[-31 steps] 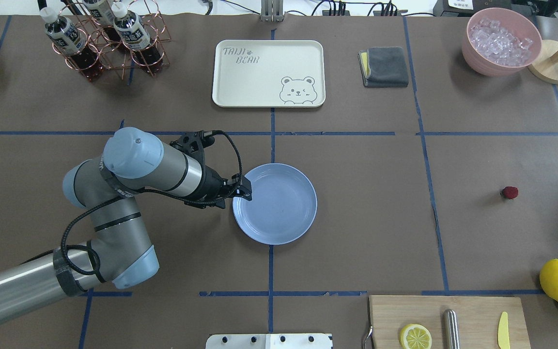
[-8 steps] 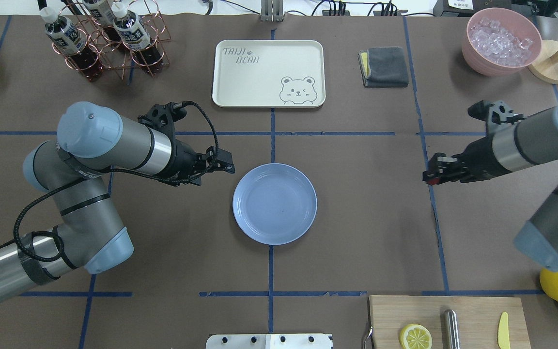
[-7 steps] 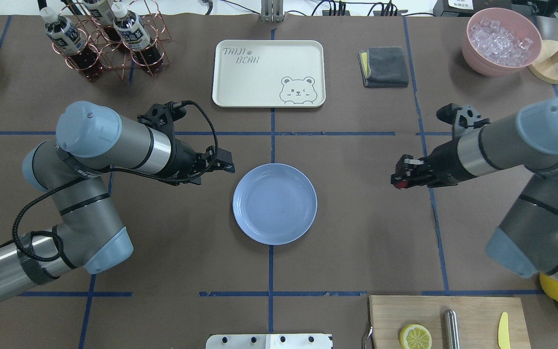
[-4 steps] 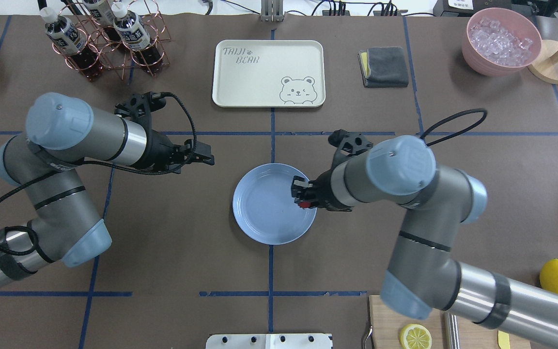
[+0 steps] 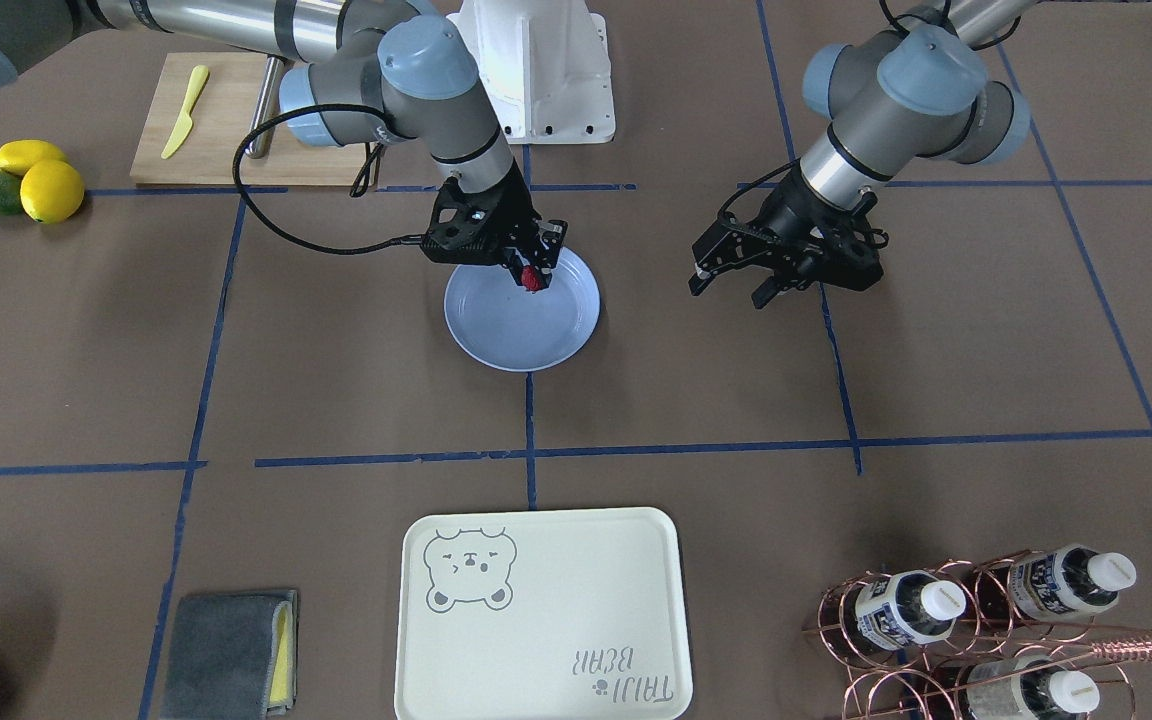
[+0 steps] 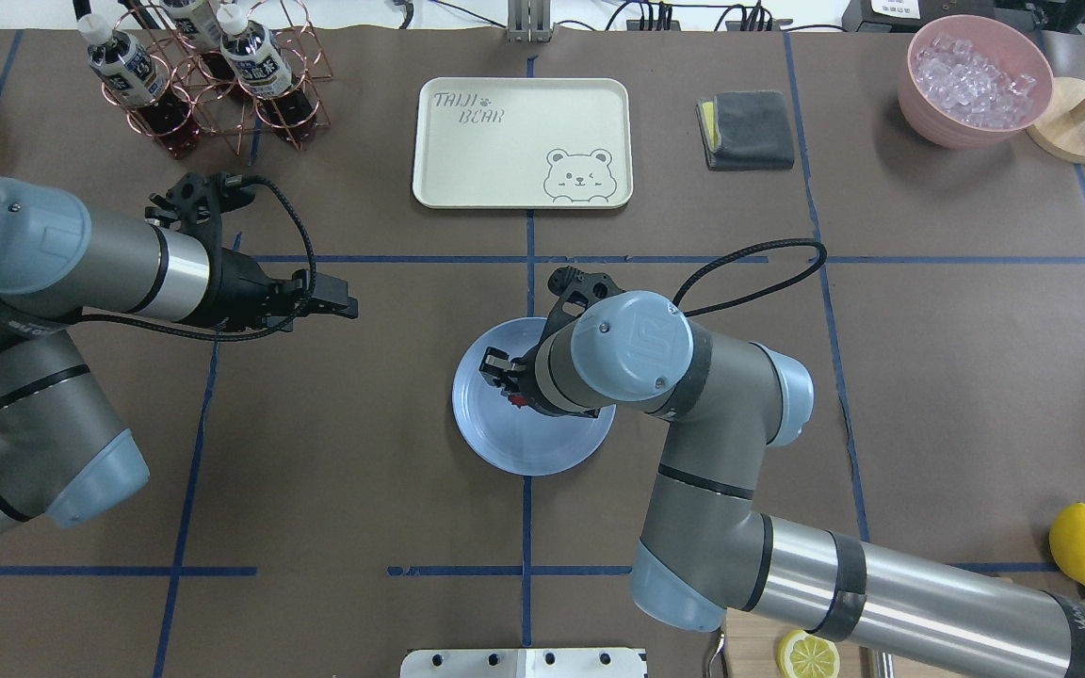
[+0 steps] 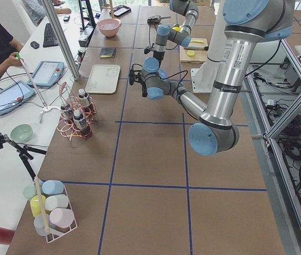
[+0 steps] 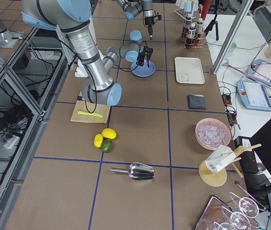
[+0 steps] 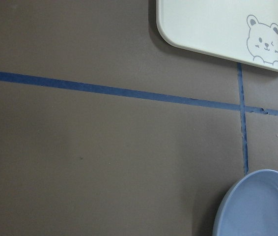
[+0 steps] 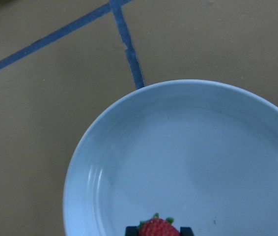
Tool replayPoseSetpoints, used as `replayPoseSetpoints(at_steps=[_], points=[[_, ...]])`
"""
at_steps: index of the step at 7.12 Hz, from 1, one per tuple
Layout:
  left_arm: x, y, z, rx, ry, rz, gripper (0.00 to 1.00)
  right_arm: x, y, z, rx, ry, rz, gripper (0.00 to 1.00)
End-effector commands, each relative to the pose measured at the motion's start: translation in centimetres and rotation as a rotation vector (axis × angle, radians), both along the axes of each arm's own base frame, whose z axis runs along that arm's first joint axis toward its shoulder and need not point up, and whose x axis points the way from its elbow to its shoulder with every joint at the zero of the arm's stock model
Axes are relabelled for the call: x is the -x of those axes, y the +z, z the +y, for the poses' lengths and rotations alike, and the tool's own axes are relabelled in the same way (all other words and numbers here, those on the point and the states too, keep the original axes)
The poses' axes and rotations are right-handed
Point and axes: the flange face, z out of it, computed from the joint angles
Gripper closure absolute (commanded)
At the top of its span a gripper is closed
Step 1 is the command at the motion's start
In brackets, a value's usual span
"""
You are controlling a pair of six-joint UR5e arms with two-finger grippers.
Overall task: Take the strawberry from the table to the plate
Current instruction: 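Lower the strawberry onto the plate center and open the right gripper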
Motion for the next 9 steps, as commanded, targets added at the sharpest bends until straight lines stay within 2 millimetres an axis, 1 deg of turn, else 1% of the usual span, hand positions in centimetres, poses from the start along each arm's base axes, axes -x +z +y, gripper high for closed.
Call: replayPoseSetpoints(at_steps=[1, 2, 6, 7, 8, 9], points=[[0.1, 0.0, 0.0, 0.001, -0.004, -0.001, 0.05, 0.4, 0.8, -0.2, 0.009, 0.001, 0.026, 1.00], [0.1, 0.0, 0.0, 0.001, -0.004, -0.001, 0.05, 0.9, 1.1, -0.4, 0.012, 0.004, 0.036, 1.00], [-0.1, 0.2, 0.0, 0.002, -0.003, -0.004, 0.05, 0.9, 2.1, -0.4, 0.015, 0.002, 0.051, 1.00], [-0.2, 0.2, 0.0, 0.002, -0.003, -0.004, 0.05, 0.9, 2.1, -0.4, 0.013, 0.001, 0.052, 0.98], [-0.1, 0.2, 0.0, 0.003, -0.003, -0.005, 0.05, 1.1, 2.3, -0.5, 0.013, 0.000, 0.056, 0.68], [-0.2, 0.3, 0.0, 0.002, -0.005, -0.006, 0.05, 1.1, 2.3, -0.5, 0.012, -0.001, 0.056, 0.49]])
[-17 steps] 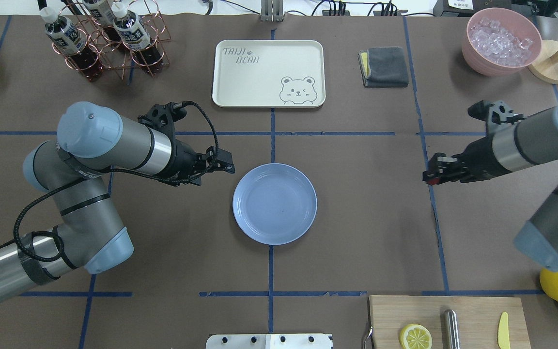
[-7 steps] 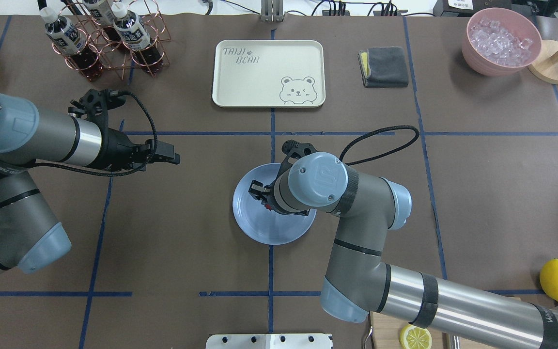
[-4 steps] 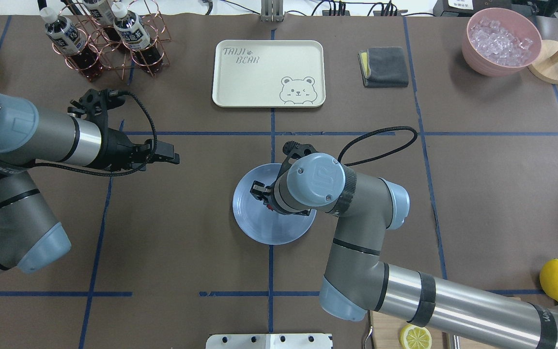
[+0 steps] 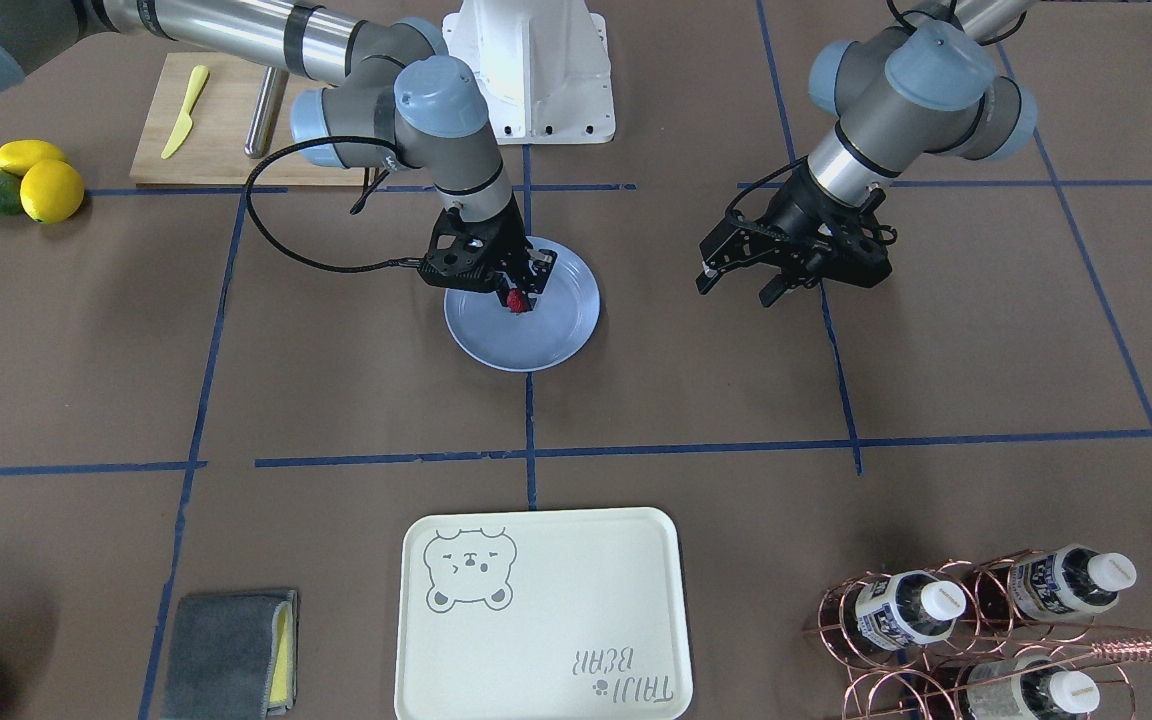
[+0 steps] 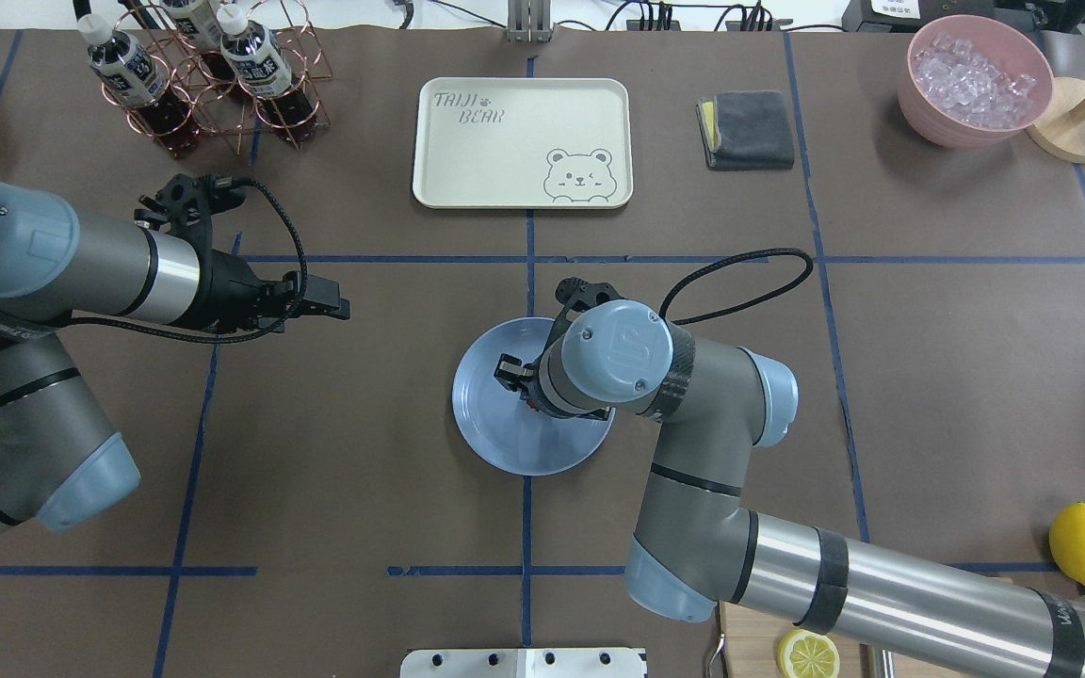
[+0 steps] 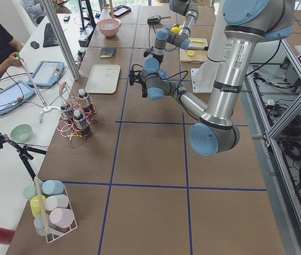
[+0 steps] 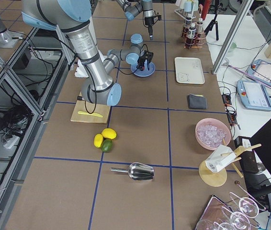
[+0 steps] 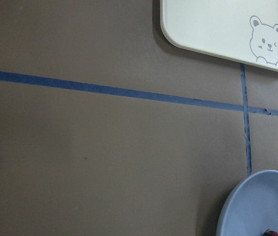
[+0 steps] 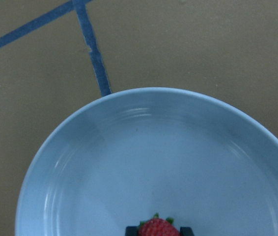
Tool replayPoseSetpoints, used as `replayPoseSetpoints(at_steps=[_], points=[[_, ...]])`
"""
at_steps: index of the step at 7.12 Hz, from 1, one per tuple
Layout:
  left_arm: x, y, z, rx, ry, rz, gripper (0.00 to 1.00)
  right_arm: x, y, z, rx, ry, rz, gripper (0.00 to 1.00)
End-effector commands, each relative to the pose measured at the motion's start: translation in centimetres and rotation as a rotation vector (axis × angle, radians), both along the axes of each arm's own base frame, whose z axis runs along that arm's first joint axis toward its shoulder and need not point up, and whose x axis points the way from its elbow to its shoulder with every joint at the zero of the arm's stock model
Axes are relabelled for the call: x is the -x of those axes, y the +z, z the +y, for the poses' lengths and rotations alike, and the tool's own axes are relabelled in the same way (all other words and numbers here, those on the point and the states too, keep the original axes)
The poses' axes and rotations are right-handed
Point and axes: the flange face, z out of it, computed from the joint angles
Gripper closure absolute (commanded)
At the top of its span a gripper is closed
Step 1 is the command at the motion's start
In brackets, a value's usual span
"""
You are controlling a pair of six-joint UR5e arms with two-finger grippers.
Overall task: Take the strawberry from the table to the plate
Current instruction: 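Lower the strawberry onto the plate center and open the right gripper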
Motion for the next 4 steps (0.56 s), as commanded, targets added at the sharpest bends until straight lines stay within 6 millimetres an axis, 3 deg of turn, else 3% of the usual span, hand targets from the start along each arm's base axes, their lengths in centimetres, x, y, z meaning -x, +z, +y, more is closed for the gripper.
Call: replayPoseSetpoints(at_steps=[1, 2, 4], points=[[0.0, 0.1, 0.0, 0.000, -0.001, -0.001, 0.05, 0.1, 0.1, 0.0, -0.002, -0.002, 0.003, 0.28], [0.0, 0.1, 0.0, 0.001, -0.001, -0.002, 0.04, 0.1, 0.0, 0.0, -0.004, -0.003, 0.002, 0.00], [0.0, 0.2, 0.0, 0.001, -0.001, -0.002, 0.04, -0.8, -1.1, -0.2, -0.007, 0.002, -0.010, 0.00]])
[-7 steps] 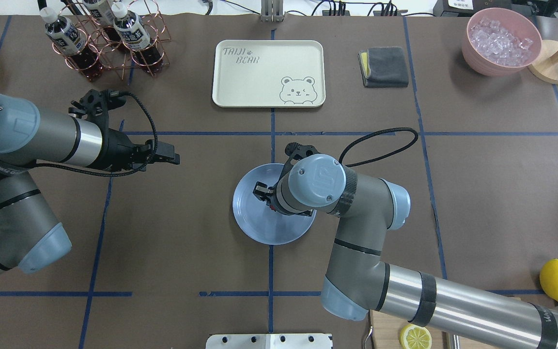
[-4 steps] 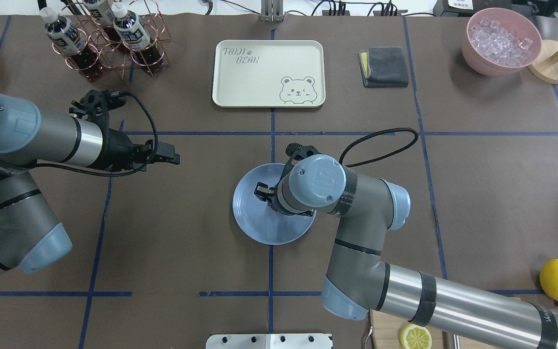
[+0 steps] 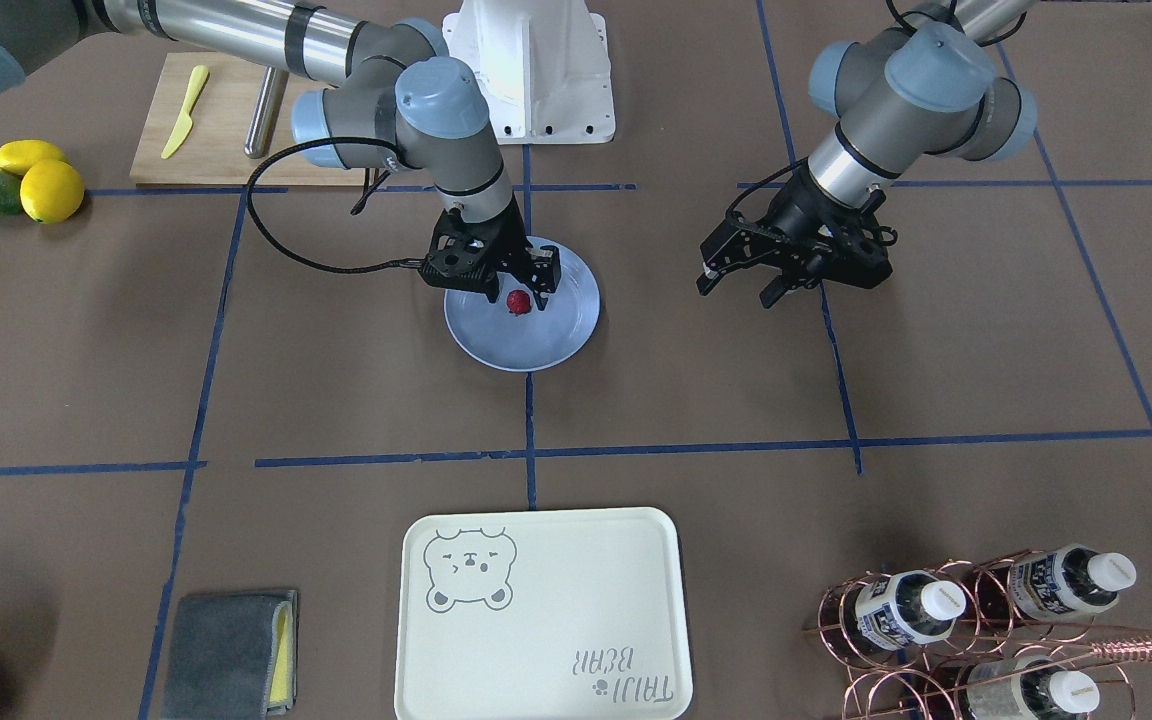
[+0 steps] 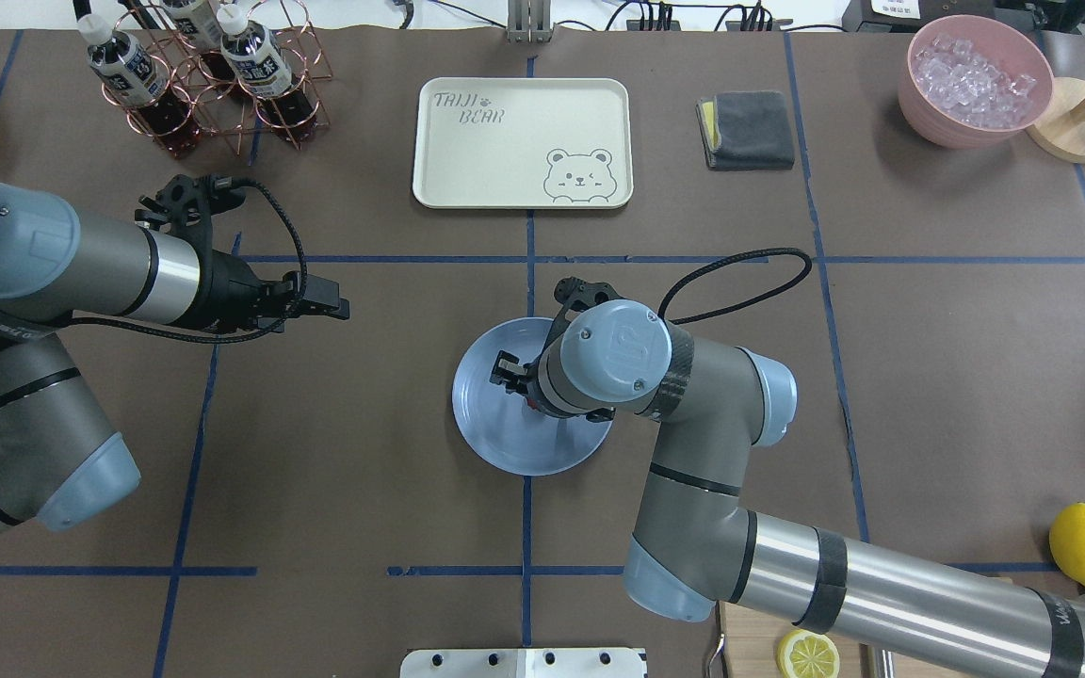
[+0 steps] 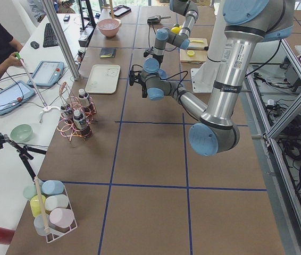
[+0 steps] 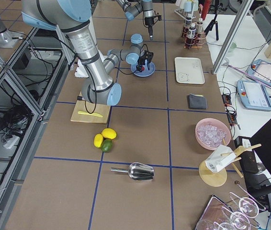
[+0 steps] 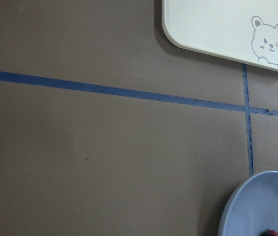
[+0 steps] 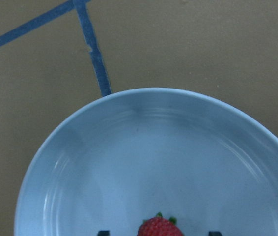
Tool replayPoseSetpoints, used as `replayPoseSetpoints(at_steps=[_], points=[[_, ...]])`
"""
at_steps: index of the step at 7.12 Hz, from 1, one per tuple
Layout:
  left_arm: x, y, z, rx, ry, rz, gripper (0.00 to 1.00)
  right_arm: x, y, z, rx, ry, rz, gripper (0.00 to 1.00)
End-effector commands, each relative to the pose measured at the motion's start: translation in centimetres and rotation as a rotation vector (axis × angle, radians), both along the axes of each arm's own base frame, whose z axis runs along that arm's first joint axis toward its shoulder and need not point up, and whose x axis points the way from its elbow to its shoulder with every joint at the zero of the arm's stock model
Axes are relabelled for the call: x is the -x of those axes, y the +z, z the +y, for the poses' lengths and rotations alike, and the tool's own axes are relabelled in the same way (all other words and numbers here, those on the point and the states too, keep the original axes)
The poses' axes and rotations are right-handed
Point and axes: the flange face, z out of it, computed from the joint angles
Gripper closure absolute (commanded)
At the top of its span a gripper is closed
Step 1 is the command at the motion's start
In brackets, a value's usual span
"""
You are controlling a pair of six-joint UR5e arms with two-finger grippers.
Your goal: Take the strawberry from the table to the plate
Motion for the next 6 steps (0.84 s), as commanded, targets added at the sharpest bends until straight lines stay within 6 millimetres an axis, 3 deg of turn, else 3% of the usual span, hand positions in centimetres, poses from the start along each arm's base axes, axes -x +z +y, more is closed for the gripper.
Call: replayPoseSetpoints(at_steps=[1, 2, 3, 4, 5, 6], points=[[0.2, 0.2, -0.1, -0.005, -0.001, -0.003, 0.04, -3.9, -2.3, -0.7, -0.003, 0.017, -0.030, 0.00], [2.4, 2.6, 0.0, -0.062, 0.016, -0.050, 0.04, -10.1, -2.1, -0.1, 0.021, -0.002, -0.043, 0.00], [5.4, 5.4, 0.4, -0.124, 0.029, -0.106, 0.04, -16.2, -1.6, -1.8, 0.010, -0.047, -0.074, 0.00], [9.5, 8.7, 0.0, -0.200, 0.032, -0.182, 0.04, -22.8, 1.8, -4.1, -0.001, -0.076, -0.062, 0.00], [14.2, 12.7, -0.1, -0.268, 0.063, -0.265, 0.04, -29.2, 6.9, -5.1, -0.075, -0.144, -0.013, 0.00], [20.1, 16.5, -0.1, -0.348, 0.115, -0.329, 0.04, -36.9, 12.1, -6.5, -0.147, -0.214, 0.021, 0.00]])
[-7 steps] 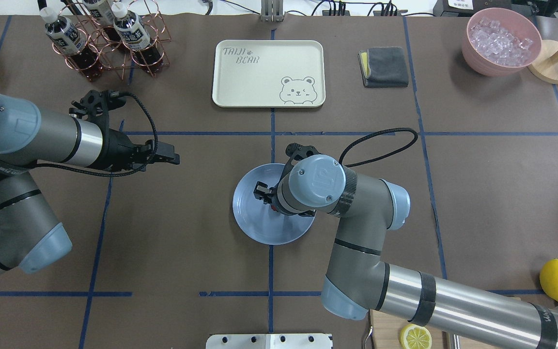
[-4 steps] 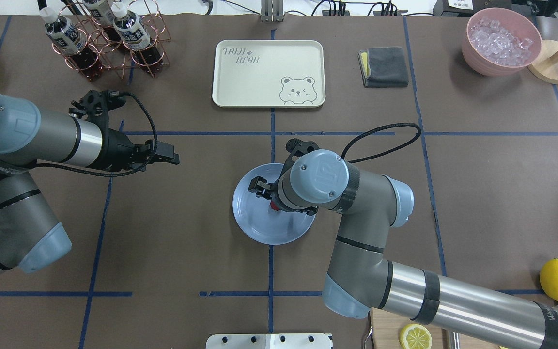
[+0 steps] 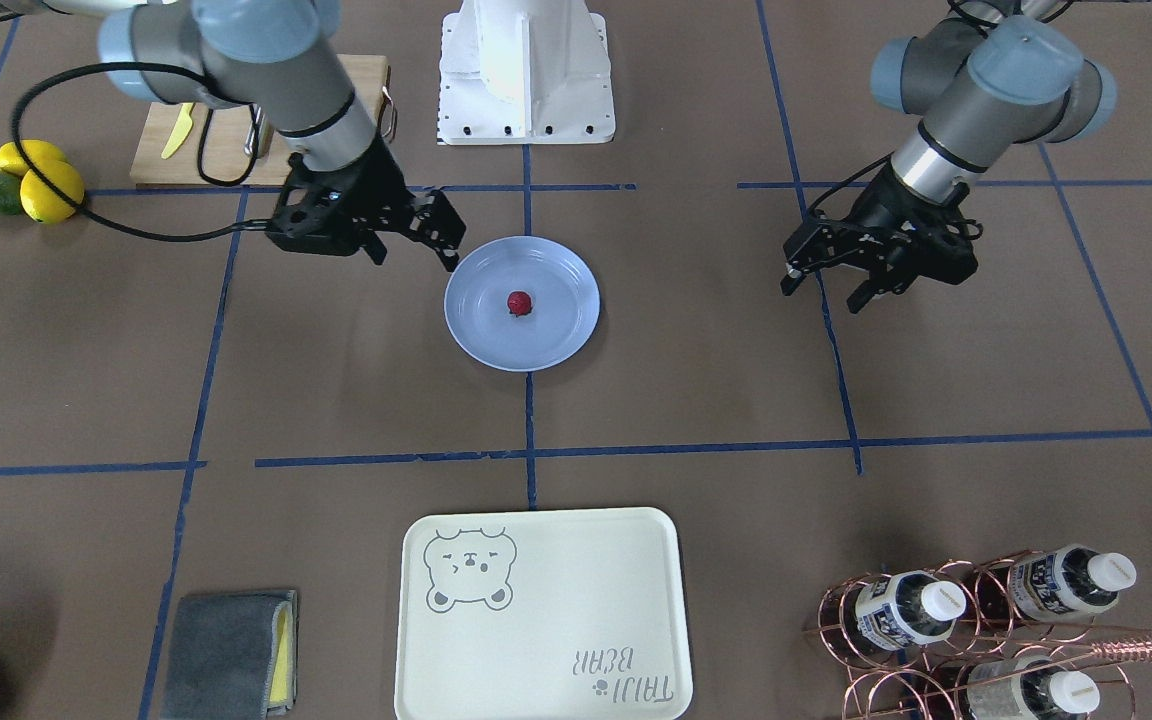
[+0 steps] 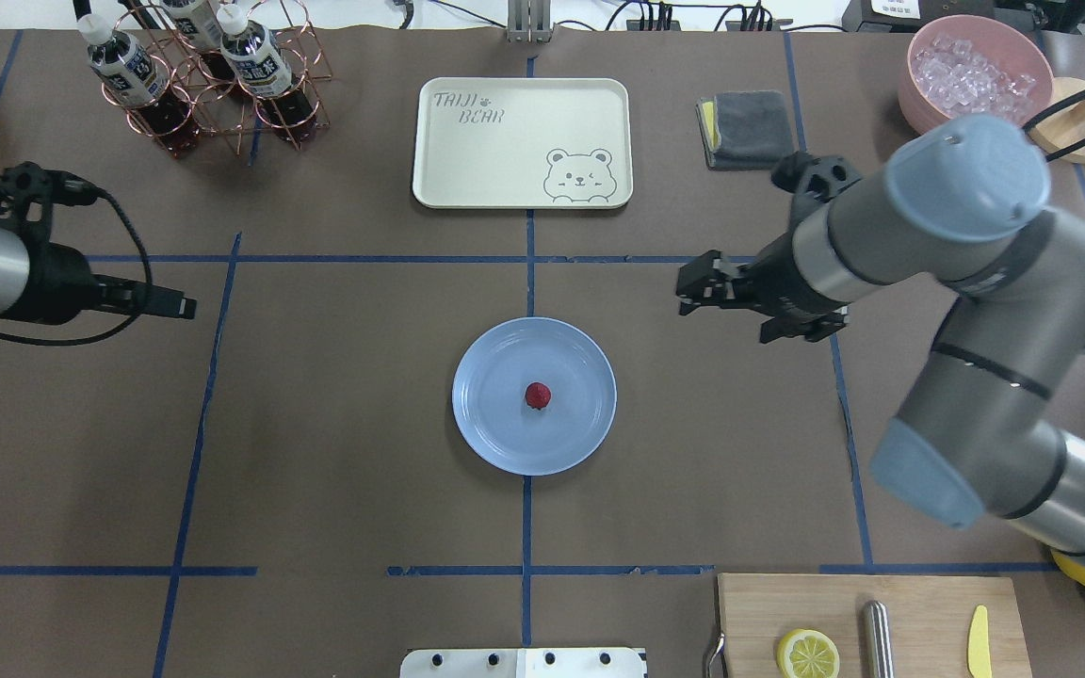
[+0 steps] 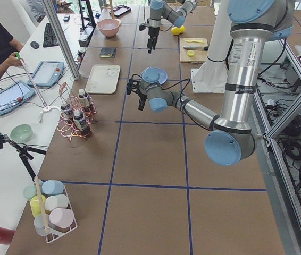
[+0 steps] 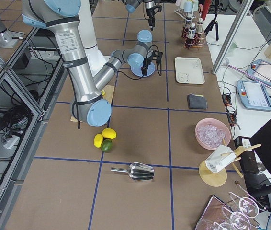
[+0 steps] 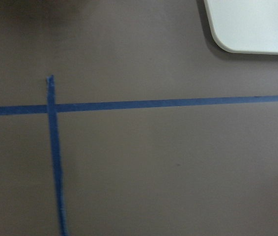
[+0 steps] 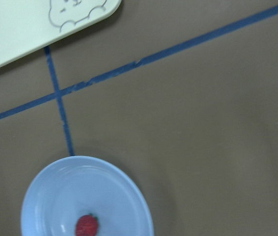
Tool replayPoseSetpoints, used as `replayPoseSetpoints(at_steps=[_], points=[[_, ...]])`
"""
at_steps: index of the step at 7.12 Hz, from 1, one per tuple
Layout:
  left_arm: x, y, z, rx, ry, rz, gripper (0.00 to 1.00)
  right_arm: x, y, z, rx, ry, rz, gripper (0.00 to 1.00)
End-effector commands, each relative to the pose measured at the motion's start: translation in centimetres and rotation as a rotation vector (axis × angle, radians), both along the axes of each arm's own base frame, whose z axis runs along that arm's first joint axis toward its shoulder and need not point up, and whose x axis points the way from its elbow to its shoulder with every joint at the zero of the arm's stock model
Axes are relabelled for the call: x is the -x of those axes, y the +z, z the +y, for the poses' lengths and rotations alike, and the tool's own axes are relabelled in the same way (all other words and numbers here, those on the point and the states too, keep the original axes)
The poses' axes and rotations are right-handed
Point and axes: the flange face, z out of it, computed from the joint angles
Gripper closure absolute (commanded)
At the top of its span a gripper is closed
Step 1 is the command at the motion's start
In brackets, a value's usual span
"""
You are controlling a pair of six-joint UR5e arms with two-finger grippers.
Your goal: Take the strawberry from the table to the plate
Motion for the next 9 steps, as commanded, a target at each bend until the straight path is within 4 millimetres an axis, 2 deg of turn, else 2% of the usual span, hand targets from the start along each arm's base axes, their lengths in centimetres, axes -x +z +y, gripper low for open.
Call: replayPoseSetpoints(at_steps=[1, 2, 3, 4, 5, 6, 7, 9], points=[[12.6, 7.7, 0.2, -0.169, 0.058, -0.174, 0.00, -17.0, 10.6, -2.6, -0.140, -0.110, 0.036, 0.00], [18.2, 11.2, 0.0, -0.207, 0.061, -0.269, 0.00, -23.1, 15.8, -3.0, -0.202, -0.141, 0.069, 0.00], [23.0, 13.0, -0.2, -0.160, 0.077, -0.307, 0.00, -27.9, 19.7, -3.1, -0.251, -0.196, 0.130, 0.00], [26.6, 13.4, 0.1, -0.081, 0.098, -0.234, 0.00, -32.0, 21.2, -3.0, -0.268, -0.241, 0.164, 0.00], [27.4, 13.3, 0.5, -0.014, 0.108, -0.191, 0.00, -34.2, 22.2, -2.8, -0.265, -0.277, 0.182, 0.00], [27.4, 14.0, 0.4, 0.101, 0.121, -0.187, 0.00, -35.9, 22.6, -2.4, -0.251, -0.284, 0.186, 0.00], [27.5, 15.8, 1.1, 0.165, 0.127, -0.191, 0.00, -36.1, 22.0, -2.1, -0.223, -0.286, 0.180, 0.00], [27.7, 18.4, 2.4, 0.218, 0.131, -0.198, 0.00, -36.3, 22.1, -2.2, -0.252, -0.315, 0.189, 0.00]])
